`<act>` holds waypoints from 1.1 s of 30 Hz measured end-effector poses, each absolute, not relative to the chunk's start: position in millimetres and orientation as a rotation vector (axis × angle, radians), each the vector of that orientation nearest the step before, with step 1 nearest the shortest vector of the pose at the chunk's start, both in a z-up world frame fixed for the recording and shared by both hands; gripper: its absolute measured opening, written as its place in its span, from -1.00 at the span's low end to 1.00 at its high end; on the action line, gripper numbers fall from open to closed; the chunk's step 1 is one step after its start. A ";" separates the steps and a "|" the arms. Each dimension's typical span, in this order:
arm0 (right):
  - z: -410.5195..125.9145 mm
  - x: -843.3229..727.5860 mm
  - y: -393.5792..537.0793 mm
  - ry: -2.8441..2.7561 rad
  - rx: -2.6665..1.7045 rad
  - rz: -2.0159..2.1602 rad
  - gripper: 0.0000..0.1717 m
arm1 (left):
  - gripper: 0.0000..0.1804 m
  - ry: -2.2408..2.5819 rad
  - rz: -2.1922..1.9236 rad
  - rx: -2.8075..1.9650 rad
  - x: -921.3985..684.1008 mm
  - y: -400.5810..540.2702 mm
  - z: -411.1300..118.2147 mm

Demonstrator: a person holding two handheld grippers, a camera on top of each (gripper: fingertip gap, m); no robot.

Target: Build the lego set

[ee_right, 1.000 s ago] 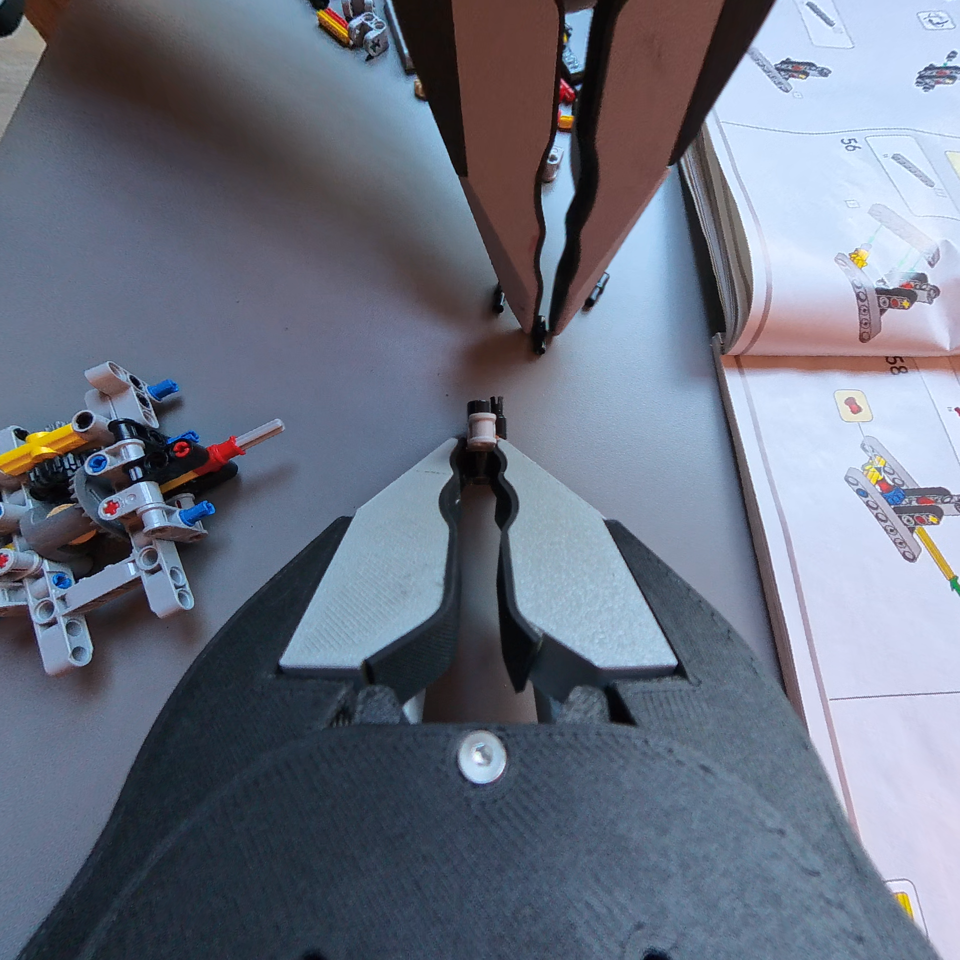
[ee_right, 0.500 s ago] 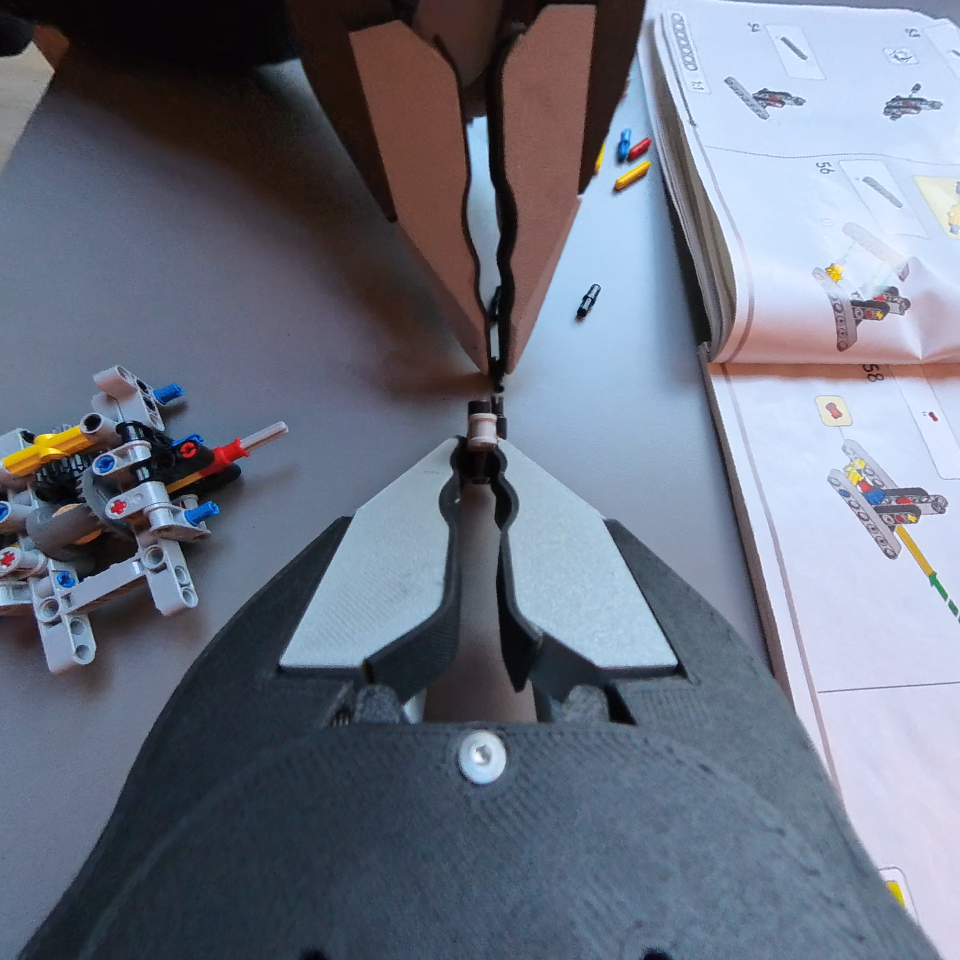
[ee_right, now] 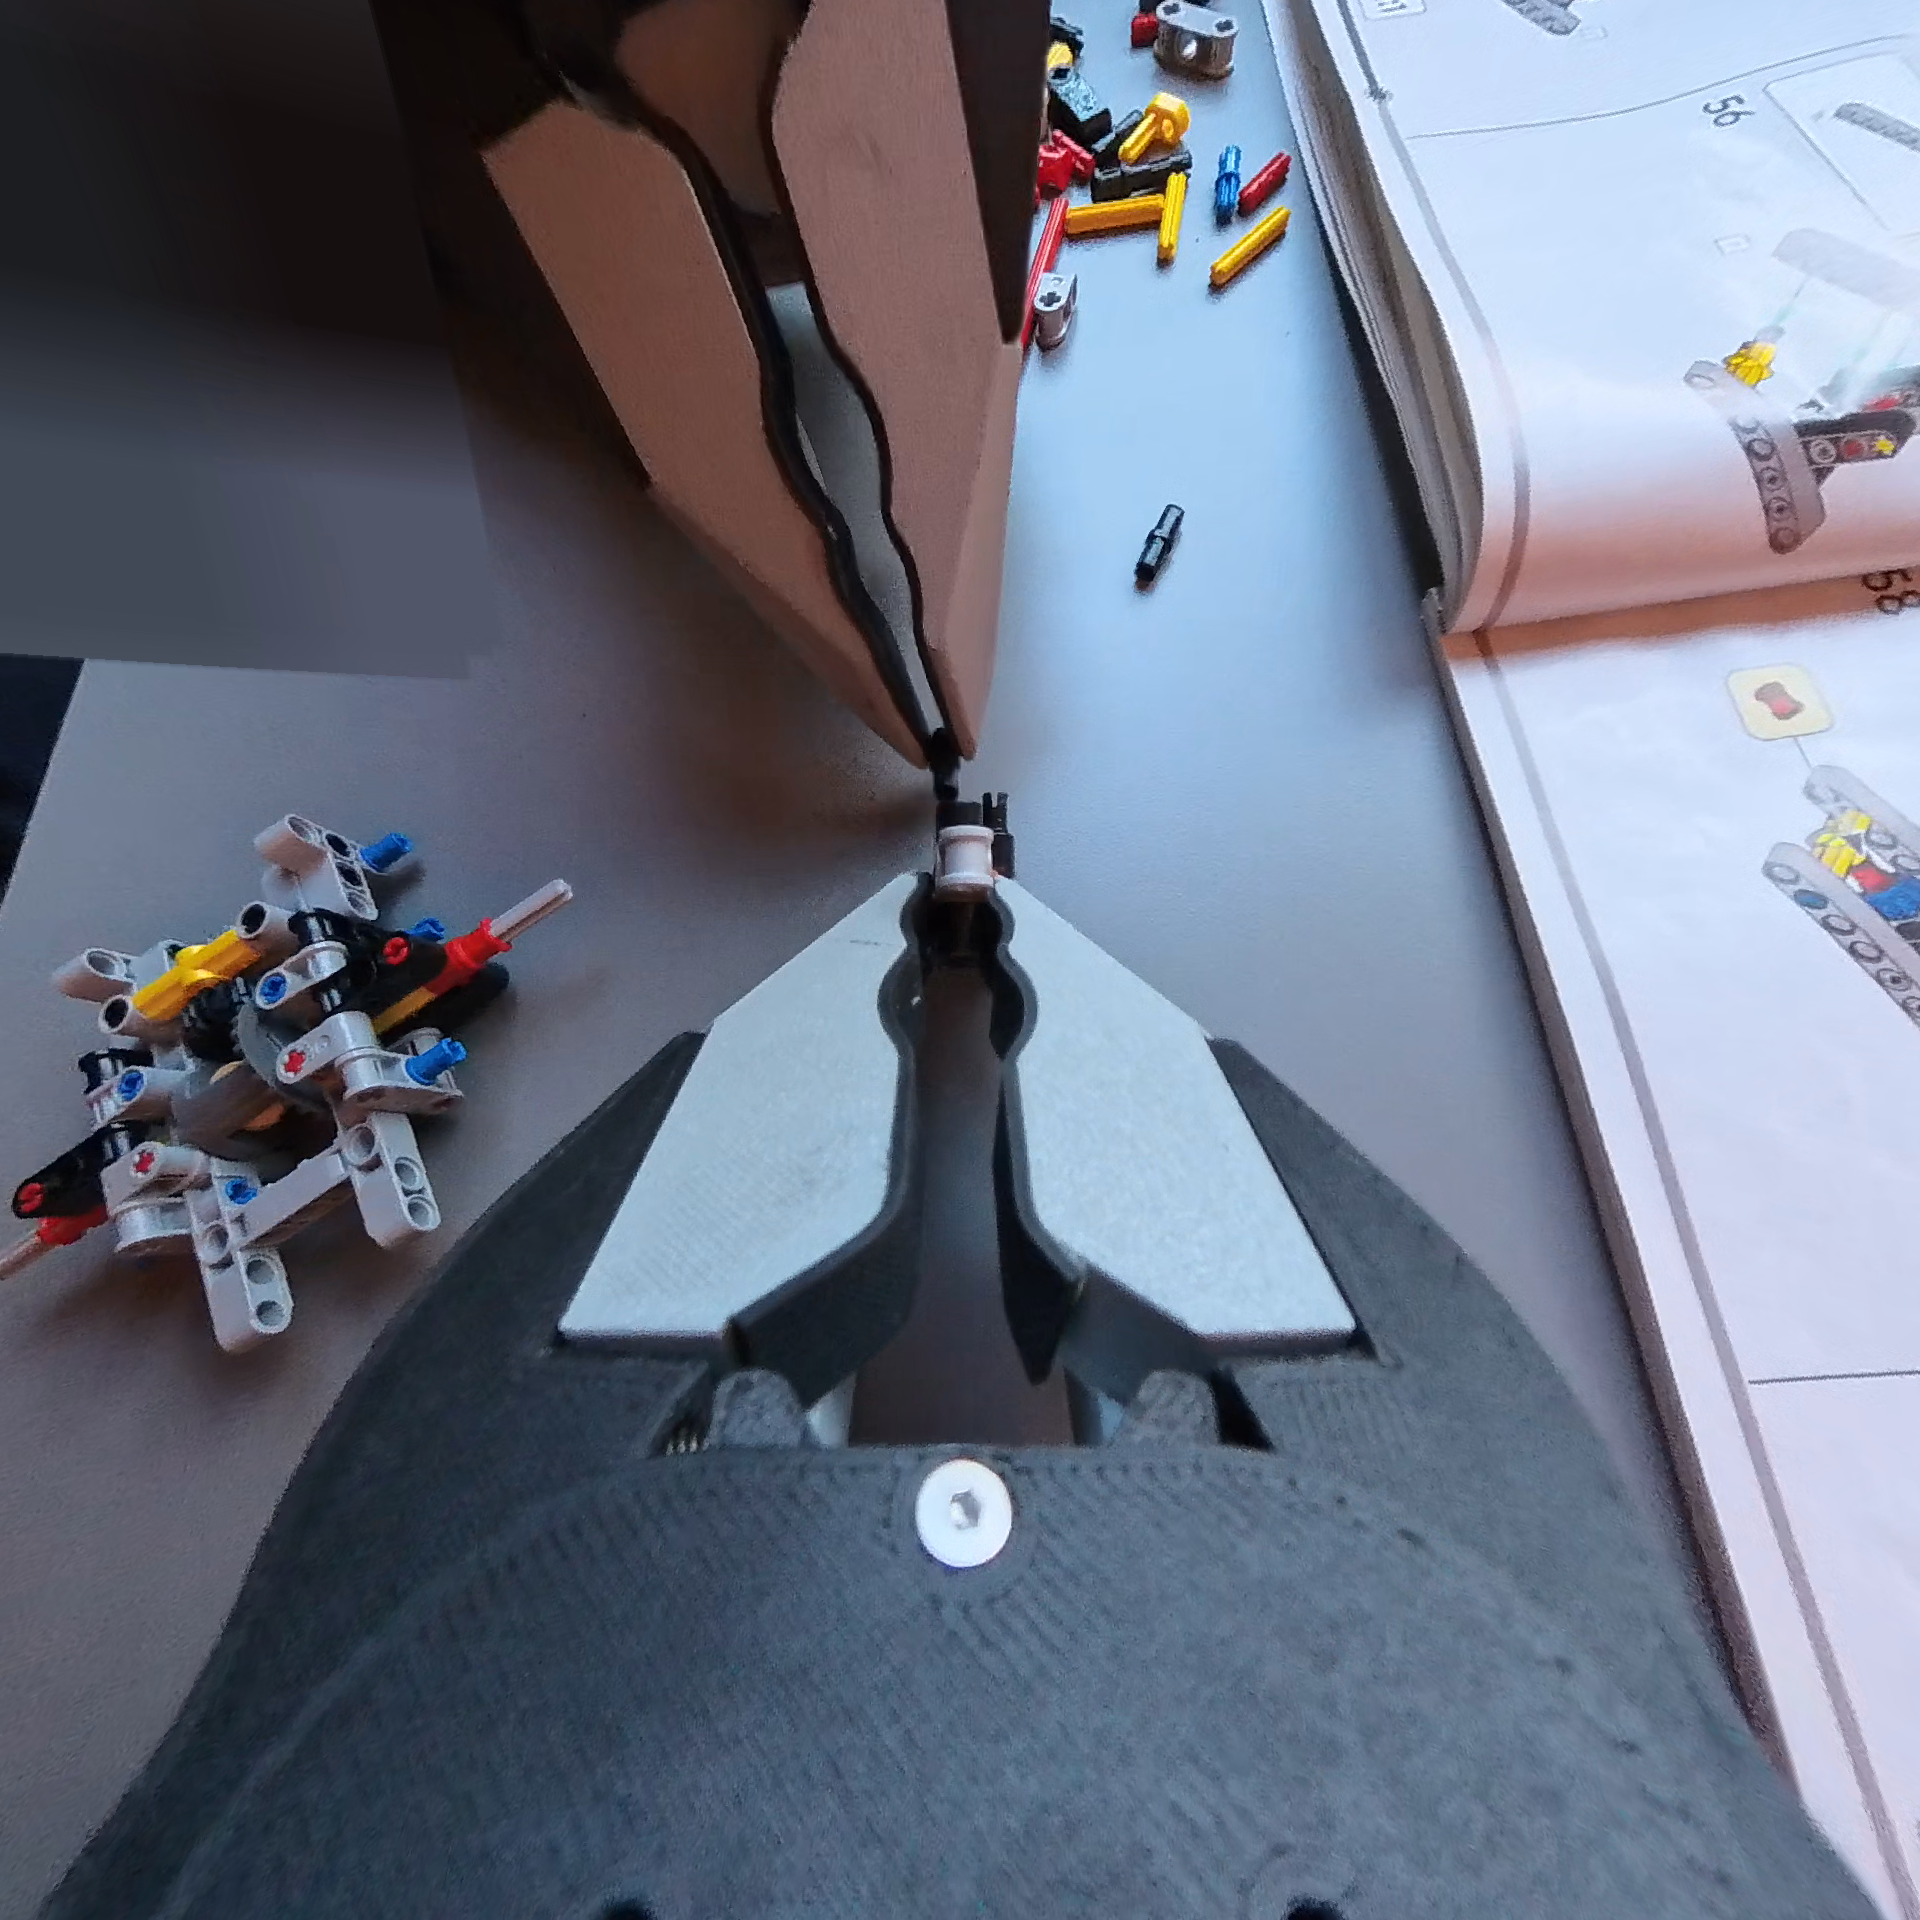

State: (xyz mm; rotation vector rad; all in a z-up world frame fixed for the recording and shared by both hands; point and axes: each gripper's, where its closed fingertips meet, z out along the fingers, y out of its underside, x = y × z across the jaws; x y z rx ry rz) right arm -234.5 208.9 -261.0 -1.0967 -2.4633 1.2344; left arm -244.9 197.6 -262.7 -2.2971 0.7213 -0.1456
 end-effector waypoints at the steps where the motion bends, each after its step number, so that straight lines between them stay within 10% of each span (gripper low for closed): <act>1: -260.9 -234.6 209.0 -2.460 -1.109 1.240 -0.94 | -0.98 0.732 -0.130 -2.306 -244.8 197.7 -265.7; 33: -264.3 -233.5 201.4 -2.478 -1.176 1.010 -0.95 | -0.98 0.915 0.093 -2.267 -240.2 196.7 -265.3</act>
